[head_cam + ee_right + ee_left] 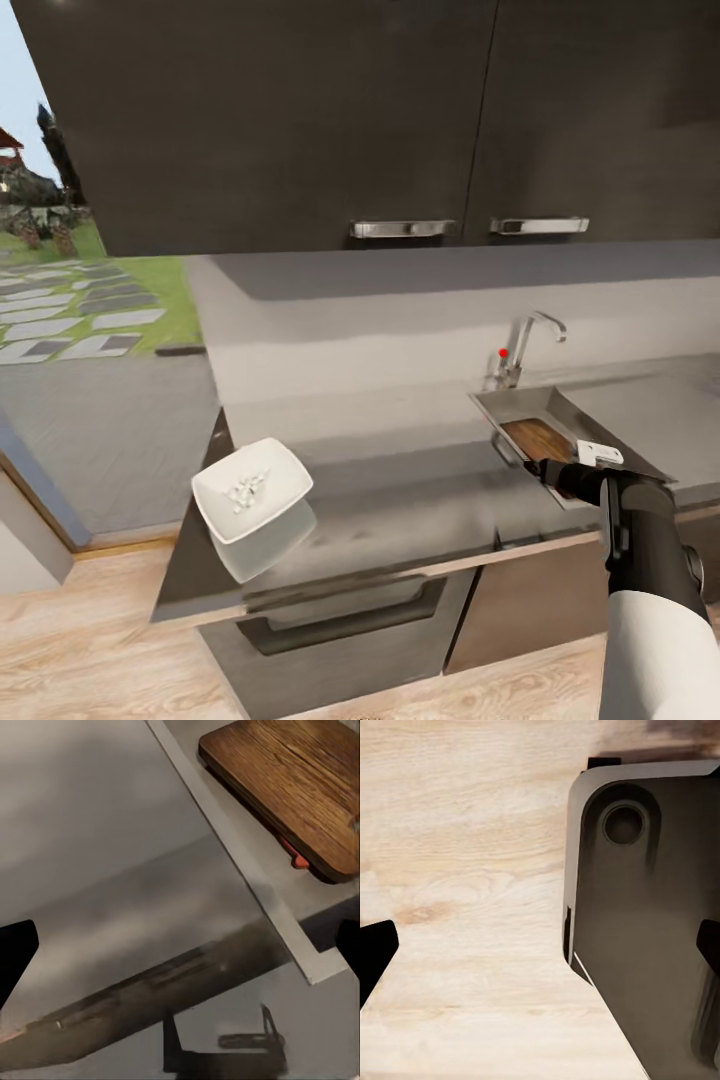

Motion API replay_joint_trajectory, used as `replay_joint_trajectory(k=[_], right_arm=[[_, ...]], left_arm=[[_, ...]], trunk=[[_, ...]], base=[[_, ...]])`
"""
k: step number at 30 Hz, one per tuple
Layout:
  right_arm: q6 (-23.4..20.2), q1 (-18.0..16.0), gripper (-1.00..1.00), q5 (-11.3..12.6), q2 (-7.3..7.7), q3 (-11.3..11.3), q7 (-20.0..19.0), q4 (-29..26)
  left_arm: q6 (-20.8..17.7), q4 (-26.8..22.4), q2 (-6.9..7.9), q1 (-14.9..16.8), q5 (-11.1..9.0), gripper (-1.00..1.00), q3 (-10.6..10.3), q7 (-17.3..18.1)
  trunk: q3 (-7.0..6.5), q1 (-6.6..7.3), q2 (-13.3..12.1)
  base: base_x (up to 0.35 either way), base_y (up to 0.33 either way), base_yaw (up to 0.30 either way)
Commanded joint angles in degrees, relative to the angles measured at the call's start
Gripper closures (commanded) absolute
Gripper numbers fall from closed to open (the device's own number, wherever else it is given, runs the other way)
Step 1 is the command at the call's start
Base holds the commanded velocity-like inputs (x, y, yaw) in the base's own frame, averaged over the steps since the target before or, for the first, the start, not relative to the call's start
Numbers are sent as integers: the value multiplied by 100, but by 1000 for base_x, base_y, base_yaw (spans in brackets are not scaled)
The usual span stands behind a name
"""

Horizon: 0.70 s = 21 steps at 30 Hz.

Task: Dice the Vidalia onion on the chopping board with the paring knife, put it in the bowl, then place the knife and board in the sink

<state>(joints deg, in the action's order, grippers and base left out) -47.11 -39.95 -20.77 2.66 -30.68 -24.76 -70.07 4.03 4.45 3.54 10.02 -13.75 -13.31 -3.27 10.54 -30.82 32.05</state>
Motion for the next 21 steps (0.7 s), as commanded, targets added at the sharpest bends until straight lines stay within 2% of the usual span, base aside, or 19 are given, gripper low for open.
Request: replay_joint_trajectory(k=[1, 21], right_arm=[[-17, -8, -100, -60, -2, -9, -55, -7], [-9, -6, -100, -60, -2, -16, -55, -15]], left_arm=[[36, 21, -3, 9, -48, -100, -48, 2], [36, 21, -3, 9, -48, -100, -48, 6]], trunk=[[10, -2, 10], [10, -2, 10]], base=[[-77, 292, -279], [-84, 292, -279]])
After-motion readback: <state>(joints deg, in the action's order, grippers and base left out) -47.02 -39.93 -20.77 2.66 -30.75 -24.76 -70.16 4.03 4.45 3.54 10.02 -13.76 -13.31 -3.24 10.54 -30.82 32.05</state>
